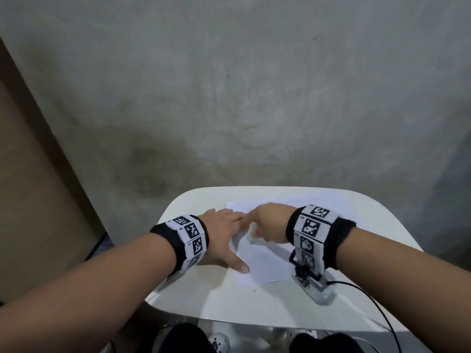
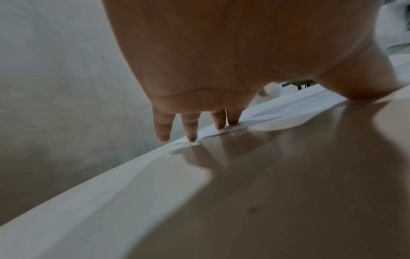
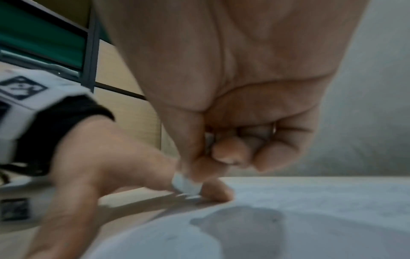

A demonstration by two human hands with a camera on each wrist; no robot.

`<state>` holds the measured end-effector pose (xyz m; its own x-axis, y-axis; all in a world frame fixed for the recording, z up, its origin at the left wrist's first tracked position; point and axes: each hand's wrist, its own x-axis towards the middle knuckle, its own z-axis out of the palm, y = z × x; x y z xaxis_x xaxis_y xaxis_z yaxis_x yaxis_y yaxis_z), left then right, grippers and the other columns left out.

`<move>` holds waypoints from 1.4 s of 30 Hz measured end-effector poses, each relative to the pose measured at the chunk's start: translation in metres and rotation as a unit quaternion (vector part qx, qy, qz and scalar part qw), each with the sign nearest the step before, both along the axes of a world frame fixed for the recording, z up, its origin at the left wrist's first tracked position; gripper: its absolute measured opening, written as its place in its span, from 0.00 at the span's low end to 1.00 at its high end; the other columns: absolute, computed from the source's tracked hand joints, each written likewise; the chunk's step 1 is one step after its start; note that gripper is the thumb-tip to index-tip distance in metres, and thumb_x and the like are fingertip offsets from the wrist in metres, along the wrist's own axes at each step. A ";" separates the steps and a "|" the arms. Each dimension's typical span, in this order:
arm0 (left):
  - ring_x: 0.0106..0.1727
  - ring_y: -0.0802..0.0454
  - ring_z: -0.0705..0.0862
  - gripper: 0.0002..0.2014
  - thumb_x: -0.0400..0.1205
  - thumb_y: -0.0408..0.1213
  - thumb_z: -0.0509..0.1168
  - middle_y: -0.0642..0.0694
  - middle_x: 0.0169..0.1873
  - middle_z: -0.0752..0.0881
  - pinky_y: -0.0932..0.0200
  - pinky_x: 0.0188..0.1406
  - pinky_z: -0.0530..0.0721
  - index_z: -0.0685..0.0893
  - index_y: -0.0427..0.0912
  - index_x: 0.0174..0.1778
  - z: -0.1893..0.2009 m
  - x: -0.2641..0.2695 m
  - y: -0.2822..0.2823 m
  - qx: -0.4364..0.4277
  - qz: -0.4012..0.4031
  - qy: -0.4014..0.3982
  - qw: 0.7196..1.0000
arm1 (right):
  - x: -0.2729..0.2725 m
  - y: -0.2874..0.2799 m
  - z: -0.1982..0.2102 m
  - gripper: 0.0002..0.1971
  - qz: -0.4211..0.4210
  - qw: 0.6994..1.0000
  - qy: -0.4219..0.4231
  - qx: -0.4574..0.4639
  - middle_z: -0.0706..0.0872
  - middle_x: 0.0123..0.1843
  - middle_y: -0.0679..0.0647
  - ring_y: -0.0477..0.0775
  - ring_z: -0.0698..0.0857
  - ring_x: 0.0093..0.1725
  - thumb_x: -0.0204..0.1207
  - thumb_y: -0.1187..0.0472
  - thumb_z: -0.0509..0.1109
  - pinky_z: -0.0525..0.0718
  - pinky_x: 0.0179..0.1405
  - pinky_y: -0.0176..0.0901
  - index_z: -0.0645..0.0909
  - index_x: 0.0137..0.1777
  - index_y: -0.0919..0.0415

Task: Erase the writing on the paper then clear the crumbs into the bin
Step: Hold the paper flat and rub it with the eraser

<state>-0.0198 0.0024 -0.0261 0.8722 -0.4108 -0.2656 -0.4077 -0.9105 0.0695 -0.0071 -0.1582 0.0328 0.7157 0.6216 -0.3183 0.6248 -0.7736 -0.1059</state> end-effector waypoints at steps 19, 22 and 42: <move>0.87 0.52 0.39 0.64 0.67 0.77 0.67 0.51 0.87 0.40 0.41 0.84 0.35 0.36 0.53 0.87 0.004 0.002 0.008 0.039 0.073 0.049 0.995 | 0.011 0.035 -0.014 0.20 0.011 0.985 -0.062 -0.160 0.80 0.70 0.59 0.61 0.79 0.69 0.84 0.60 0.61 0.77 0.61 0.50 0.72 0.74 0.62; 0.87 0.54 0.38 0.64 0.67 0.75 0.69 0.52 0.88 0.42 0.42 0.84 0.34 0.39 0.51 0.87 0.007 0.002 0.005 0.042 0.085 0.050 0.994 | -0.006 0.036 -0.016 0.18 0.067 0.990 -0.055 -0.115 0.81 0.67 0.63 0.64 0.81 0.66 0.83 0.62 0.63 0.70 0.46 0.45 0.75 0.71 0.65; 0.87 0.50 0.39 0.64 0.66 0.79 0.64 0.53 0.87 0.40 0.35 0.82 0.33 0.36 0.54 0.87 0.004 0.003 0.008 0.063 0.072 0.052 0.994 | 0.018 0.033 -0.013 0.14 0.003 0.989 -0.074 -0.131 0.88 0.55 0.55 0.56 0.83 0.49 0.78 0.62 0.65 0.80 0.49 0.44 0.82 0.61 0.61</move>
<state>-0.0165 0.0103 -0.0217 0.8852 -0.2403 -0.3984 -0.2683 -0.9632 -0.0150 0.0108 -0.1249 0.0193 0.7624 0.5366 -0.3617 0.6238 -0.7581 0.1902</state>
